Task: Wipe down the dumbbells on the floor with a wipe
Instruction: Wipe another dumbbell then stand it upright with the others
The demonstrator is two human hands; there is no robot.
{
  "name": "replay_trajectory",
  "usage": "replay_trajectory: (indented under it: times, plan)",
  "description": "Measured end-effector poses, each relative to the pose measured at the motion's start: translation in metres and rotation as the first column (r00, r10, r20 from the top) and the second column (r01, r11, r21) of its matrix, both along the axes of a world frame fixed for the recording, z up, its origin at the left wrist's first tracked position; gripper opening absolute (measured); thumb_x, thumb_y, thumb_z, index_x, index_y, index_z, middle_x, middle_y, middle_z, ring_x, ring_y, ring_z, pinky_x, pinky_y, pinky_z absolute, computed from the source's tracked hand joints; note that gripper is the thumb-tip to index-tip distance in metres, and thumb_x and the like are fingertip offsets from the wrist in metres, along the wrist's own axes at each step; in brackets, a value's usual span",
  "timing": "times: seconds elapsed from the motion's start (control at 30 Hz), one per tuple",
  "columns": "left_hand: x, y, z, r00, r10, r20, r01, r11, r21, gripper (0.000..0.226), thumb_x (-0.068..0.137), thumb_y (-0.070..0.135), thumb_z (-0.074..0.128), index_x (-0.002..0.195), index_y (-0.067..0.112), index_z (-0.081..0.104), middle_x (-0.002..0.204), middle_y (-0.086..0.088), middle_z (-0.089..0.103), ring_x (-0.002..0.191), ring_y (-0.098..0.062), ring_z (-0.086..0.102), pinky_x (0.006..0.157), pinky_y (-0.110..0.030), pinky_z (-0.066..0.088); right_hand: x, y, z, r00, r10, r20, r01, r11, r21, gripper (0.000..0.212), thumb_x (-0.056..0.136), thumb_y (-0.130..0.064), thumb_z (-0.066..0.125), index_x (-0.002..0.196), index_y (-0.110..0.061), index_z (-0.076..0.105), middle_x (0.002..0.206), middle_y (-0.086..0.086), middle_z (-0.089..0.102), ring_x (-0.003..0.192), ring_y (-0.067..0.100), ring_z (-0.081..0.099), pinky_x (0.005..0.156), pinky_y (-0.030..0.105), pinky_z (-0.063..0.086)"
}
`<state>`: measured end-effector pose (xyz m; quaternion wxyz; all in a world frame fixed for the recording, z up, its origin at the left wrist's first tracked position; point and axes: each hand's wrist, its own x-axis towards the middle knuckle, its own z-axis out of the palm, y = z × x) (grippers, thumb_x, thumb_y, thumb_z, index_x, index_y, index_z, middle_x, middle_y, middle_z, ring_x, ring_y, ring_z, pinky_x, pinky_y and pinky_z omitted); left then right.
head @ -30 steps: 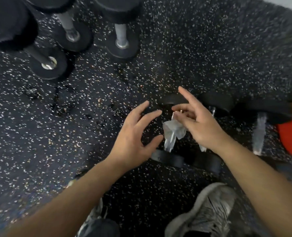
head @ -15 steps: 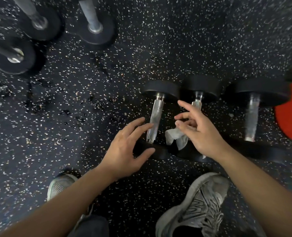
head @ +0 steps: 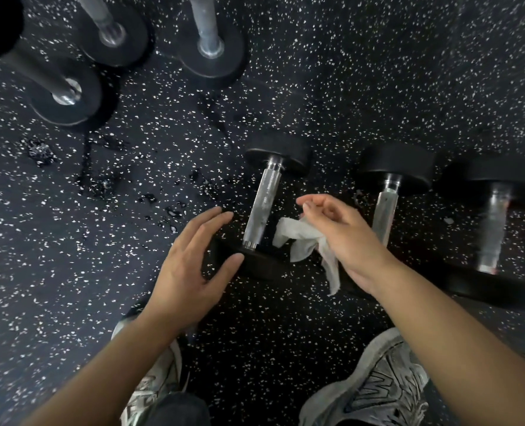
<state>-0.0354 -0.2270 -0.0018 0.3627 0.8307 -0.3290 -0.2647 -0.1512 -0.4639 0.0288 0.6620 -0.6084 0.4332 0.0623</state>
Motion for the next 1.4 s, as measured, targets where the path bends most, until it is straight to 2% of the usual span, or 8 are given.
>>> replay_trajectory:
  times: [0.27,0.47,0.67,0.83,0.93,1.0,1.13,1.4]
  plan:
    - [0.023,0.014,-0.008,0.990,0.140,-0.034,-0.141,0.989,-0.030,0.050,0.101,0.039,0.055,0.149,0.023,0.051,0.148,0.010,0.053,0.141,-0.001,0.046,0.115,-0.015,0.035,0.038,0.022,-0.010,0.992,-0.112,0.055,0.073,0.879,0.471,0.042,0.096,0.002,0.060,0.134,-0.015,0.063,0.123,0.010,0.073,0.108,0.022,0.071,0.100,0.038,0.055]
    - [0.039,0.026,-0.006,0.986,0.169,0.002,-0.169,0.985,-0.046,0.050,0.099,0.035,0.059,0.147,0.022,0.053,0.144,0.008,0.056,0.133,-0.003,0.051,0.108,-0.017,0.041,0.062,0.049,-0.017,0.956,0.276,0.101,-0.288,0.949,0.130,0.055,0.086,0.001,0.079,0.133,-0.027,0.066,0.124,-0.006,0.071,0.111,0.013,0.070,0.101,0.037,0.058]
    - [0.050,0.036,-0.005,0.973,0.229,0.013,-0.228,0.971,-0.071,0.049,0.099,0.036,0.061,0.145,0.020,0.054,0.142,0.005,0.057,0.132,-0.004,0.053,0.108,-0.018,0.044,0.082,0.072,-0.020,0.869,0.488,0.083,-0.484,0.873,-0.068,0.026,0.096,-0.027,0.072,0.122,-0.027,0.074,0.104,-0.009,0.077,0.094,0.008,0.070,0.090,0.032,0.060]
    - [0.058,0.041,-0.003,0.968,0.250,0.020,-0.247,0.965,-0.082,0.051,0.098,0.033,0.062,0.144,0.016,0.054,0.141,0.004,0.058,0.132,-0.010,0.056,0.111,-0.020,0.042,0.095,0.072,-0.026,0.912,0.409,0.035,-0.359,0.836,-0.414,0.010,0.104,-0.029,0.060,0.108,-0.026,0.069,0.088,-0.010,0.073,0.070,0.008,0.067,0.063,0.035,0.057]
    - [0.061,0.042,-0.004,0.965,0.263,0.009,-0.260,0.960,-0.099,0.050,0.098,0.035,0.059,0.145,0.016,0.054,0.140,0.003,0.059,0.132,-0.012,0.057,0.111,-0.026,0.045,0.109,0.068,-0.031,0.950,0.312,0.036,-0.179,0.631,-0.755,0.013,0.102,-0.017,0.061,0.108,-0.025,0.070,0.073,-0.015,0.065,0.051,0.002,0.052,0.049,0.014,0.035]
    - [0.062,0.044,-0.004,0.963,0.270,0.012,-0.267,0.957,-0.115,0.051,0.098,0.034,0.060,0.144,0.014,0.054,0.139,0.002,0.060,0.131,-0.013,0.058,0.111,-0.029,0.046,0.122,0.067,-0.037,0.952,0.302,0.041,-0.109,0.462,-0.880,0.018,0.101,-0.015,0.060,0.110,-0.022,0.074,0.080,-0.013,0.070,0.061,-0.001,0.057,0.056,0.013,0.043]
    - [0.064,0.046,-0.004,0.958,0.288,-0.011,-0.287,0.950,-0.122,0.052,0.097,0.035,0.061,0.144,0.015,0.054,0.138,0.003,0.060,0.130,-0.011,0.058,0.111,-0.024,0.044,0.139,0.073,-0.055,0.932,0.361,0.025,-0.100,0.323,-0.941,0.021,0.103,-0.020,0.061,0.117,-0.023,0.076,0.088,-0.008,0.072,0.065,0.008,0.060,0.052,0.033,0.052]
    - [0.060,0.044,-0.003,0.944,0.320,-0.084,-0.328,0.939,-0.107,0.060,0.093,0.036,0.069,0.148,0.022,0.050,0.137,0.010,0.056,0.129,-0.003,0.055,0.106,-0.014,0.043,0.148,0.081,-0.060,0.913,0.407,0.037,-0.193,0.510,-0.838,0.033,0.105,-0.034,0.060,0.135,-0.022,0.069,0.126,-0.002,0.070,0.107,0.013,0.068,0.090,0.027,0.055]
